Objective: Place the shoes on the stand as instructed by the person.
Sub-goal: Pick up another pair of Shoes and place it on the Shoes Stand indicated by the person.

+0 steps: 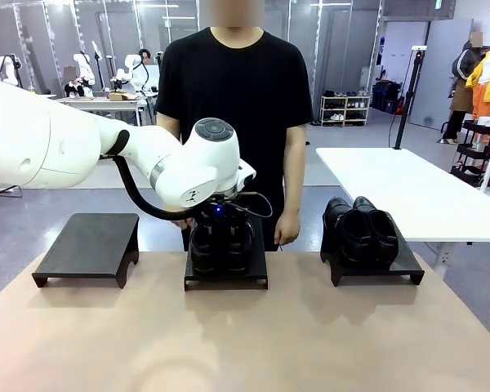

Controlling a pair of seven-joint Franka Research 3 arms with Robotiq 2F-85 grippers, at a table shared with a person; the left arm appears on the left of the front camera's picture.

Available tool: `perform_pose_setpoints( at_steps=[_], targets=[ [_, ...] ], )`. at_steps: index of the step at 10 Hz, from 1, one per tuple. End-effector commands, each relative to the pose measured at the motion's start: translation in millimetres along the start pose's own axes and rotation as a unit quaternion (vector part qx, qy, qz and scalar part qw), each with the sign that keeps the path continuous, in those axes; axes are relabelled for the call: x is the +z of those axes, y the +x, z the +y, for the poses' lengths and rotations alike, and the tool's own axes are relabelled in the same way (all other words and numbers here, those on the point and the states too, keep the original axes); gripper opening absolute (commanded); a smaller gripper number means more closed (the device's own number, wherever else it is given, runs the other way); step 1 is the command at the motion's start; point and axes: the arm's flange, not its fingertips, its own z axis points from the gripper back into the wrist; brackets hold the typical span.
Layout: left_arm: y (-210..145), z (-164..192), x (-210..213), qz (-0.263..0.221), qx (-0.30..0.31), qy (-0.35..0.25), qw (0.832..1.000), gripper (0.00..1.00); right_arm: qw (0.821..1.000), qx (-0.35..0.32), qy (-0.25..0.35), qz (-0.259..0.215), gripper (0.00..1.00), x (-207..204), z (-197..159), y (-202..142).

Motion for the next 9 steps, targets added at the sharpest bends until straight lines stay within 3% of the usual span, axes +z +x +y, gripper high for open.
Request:
perform_pose_setpoints(
  at_steps=[1,2,5,6,9],
  targets=[
    [0.4,0.1,1.6,0.0,-0.006,0.001,1.0,0.89,1.0,0.002,-0.007,0.001,1.0,-0.7,0.6,-3.0],
    [-0.7,0.7,4.3,0.0,-0.004,0.001,1.0,0.99,1.0,0.002,-0.007,0.001,1.0,-0.7,0.6,-3.0],
    [-13.3,2.5,27.2,0.012,-0.016,-0.01,1.0,1.0,1.0,0.002,-0.007,0.001,1.0,-0.7,0.6,-3.0],
    [0.4,-3.0,6.1,-0.003,-0.001,-0.003,1.0,1.0,1.0,0.002,-0.007,0.001,1.0,-0.7,0.6,-3.0],
    [0.4,-3.0,6.1,-0.003,-0.001,-0.003,1.0,1.0,1.0,0.002,-0.007,0.001,1.0,-0.7,0.6,-3.0]
  ],
)
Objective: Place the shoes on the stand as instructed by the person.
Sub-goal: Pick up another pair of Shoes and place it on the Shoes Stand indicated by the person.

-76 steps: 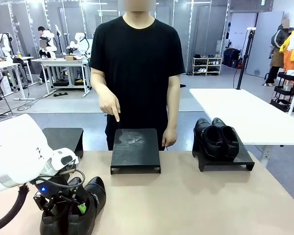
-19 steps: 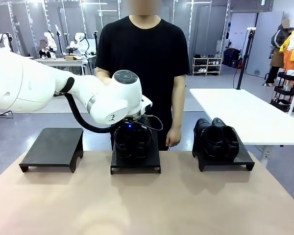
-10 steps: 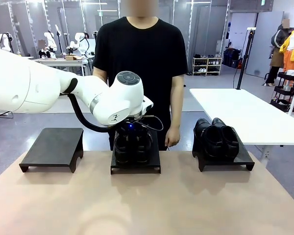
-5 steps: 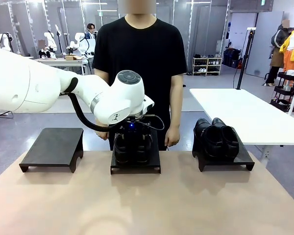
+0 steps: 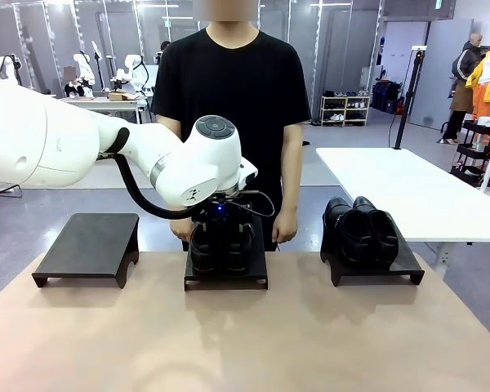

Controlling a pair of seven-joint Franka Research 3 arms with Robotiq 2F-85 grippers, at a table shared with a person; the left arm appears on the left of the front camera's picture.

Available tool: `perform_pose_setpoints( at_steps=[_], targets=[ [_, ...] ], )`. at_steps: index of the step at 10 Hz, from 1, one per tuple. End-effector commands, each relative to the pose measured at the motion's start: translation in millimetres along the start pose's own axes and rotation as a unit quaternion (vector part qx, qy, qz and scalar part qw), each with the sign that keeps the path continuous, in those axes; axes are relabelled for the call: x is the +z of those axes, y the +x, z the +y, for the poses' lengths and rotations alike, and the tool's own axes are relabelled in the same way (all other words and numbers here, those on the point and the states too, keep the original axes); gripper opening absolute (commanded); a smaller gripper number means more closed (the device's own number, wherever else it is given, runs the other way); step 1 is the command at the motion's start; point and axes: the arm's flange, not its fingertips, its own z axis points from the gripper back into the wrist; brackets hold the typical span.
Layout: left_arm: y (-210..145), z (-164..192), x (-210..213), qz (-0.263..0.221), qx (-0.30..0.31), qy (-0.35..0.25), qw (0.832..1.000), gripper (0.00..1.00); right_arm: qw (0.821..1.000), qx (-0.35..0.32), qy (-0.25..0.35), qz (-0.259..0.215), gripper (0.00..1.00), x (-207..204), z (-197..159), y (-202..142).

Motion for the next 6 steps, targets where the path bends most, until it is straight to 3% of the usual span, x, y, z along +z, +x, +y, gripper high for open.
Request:
perform_pose_setpoints(
  at_steps=[1,6],
  targets=[
    [2.6,0.1,-1.0,-0.002,0.002,0.0,1.0,1.0,1.0,0.002,-0.007,0.001,1.0,-0.7,0.7,-3.0],
    [2.6,0.1,-1.0,-0.002,0.002,0.0,1.0,1.0,1.0,0.002,-0.007,0.001,1.0,-0.7,0.7,-3.0]
  ],
)
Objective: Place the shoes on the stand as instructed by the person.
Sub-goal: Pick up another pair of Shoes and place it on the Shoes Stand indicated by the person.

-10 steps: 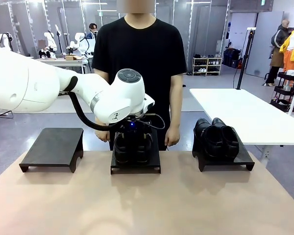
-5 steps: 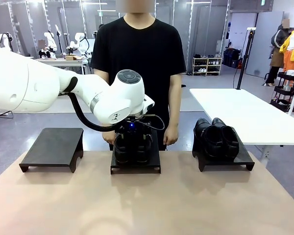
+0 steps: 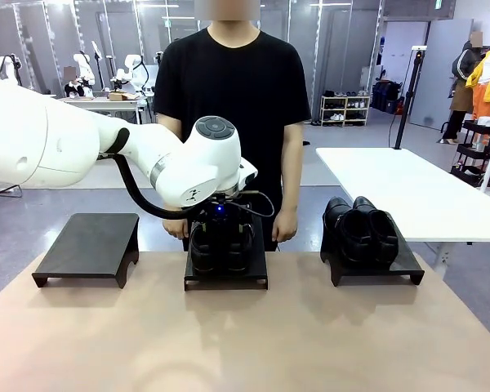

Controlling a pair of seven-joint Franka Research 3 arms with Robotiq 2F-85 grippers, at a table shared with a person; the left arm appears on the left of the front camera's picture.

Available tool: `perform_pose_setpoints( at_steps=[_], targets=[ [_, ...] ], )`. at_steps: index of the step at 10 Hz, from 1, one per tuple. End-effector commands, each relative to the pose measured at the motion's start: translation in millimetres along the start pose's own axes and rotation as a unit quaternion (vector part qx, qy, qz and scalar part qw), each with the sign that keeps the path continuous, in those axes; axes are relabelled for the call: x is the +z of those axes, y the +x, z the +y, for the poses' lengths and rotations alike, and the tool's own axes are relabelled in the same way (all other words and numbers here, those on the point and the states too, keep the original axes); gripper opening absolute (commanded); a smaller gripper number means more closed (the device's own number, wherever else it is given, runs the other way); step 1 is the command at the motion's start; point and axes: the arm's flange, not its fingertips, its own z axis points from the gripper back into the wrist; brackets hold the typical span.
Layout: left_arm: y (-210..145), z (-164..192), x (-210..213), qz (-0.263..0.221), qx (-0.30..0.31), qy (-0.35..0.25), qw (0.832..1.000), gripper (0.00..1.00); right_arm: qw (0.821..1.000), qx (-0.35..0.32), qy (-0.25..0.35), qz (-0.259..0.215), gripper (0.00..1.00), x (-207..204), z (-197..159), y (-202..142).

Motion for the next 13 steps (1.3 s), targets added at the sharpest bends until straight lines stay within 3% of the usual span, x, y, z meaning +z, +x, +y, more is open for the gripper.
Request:
perform_pose_setpoints(
  at_steps=[1,5,8,11,13],
  targets=[
    [2.4,0.0,-1.0,-0.001,0.002,0.0,1.0,1.0,1.0,0.002,-0.007,0.001,1.0,-0.7,0.7,-3.0],
    [0.0,0.0,0.0,0.0,0.0,0.0,1.0,1.0,1.0,0.002,-0.007,0.001,1.0,-0.7,0.7,-3.0],
    [13.9,30.0,85.1,0.068,-0.028,-0.06,0.995,1.0,1.0,0.002,-0.007,0.001,1.0,-0.7,0.7,-3.0],
    [-8.7,102.9,125.9,0.128,-0.047,-0.125,0.983,1.0,1.0,0.002,-0.007,0.001,1.0,-0.7,0.7,-3.0],
    [-32.8,170.5,146.2,0.152,-0.018,-0.222,0.963,1.0,1.0,0.002,-0.007,0.001,1.0,-0.7,0.7,-3.0]
  ],
)
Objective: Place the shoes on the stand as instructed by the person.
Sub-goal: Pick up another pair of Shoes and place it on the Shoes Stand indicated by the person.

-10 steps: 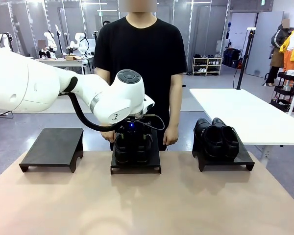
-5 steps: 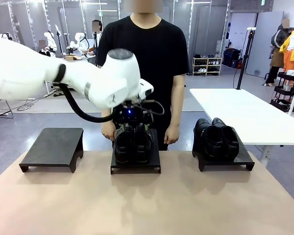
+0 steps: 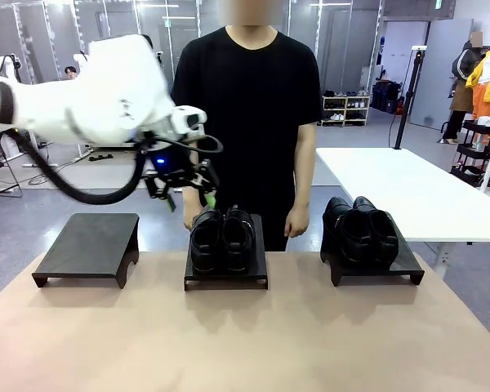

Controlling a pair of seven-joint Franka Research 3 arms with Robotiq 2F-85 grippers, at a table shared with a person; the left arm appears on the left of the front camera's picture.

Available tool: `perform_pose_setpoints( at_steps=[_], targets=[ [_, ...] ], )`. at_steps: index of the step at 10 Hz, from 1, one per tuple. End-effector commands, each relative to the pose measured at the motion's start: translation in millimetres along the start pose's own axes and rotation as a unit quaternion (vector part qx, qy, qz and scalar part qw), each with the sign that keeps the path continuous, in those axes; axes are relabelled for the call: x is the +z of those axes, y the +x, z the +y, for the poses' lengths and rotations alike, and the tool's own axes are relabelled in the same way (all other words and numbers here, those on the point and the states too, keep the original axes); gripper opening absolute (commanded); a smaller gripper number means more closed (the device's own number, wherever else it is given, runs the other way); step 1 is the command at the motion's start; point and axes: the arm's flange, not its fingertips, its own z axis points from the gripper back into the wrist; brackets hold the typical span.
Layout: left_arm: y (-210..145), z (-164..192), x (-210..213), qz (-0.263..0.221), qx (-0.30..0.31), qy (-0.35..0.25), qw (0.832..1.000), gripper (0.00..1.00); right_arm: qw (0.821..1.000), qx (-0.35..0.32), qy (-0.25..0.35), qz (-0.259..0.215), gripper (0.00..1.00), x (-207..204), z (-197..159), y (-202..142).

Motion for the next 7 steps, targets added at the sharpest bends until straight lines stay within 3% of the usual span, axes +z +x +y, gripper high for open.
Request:
perform_pose_setpoints(
  at_steps=[1,6,7],
  targets=[
    [-49.8,70.2,29.5,0.009,0.009,-0.081,0.997,1.0,1.0,0.002,-0.007,0.001,1.0,-0.3,0.8,-3.0],
    [-138.5,226.4,73.2,-0.022,0.075,-0.283,0.956,1.0,1.0,0.002,-0.007,0.001,1.0,-0.3,0.8,-3.0],
    [-156.2,260.7,74.6,-0.028,0.089,-0.333,0.938,1.0,1.0,0.002,-0.007,0.001,1.0,-0.3,0.8,-3.0]
  ],
)
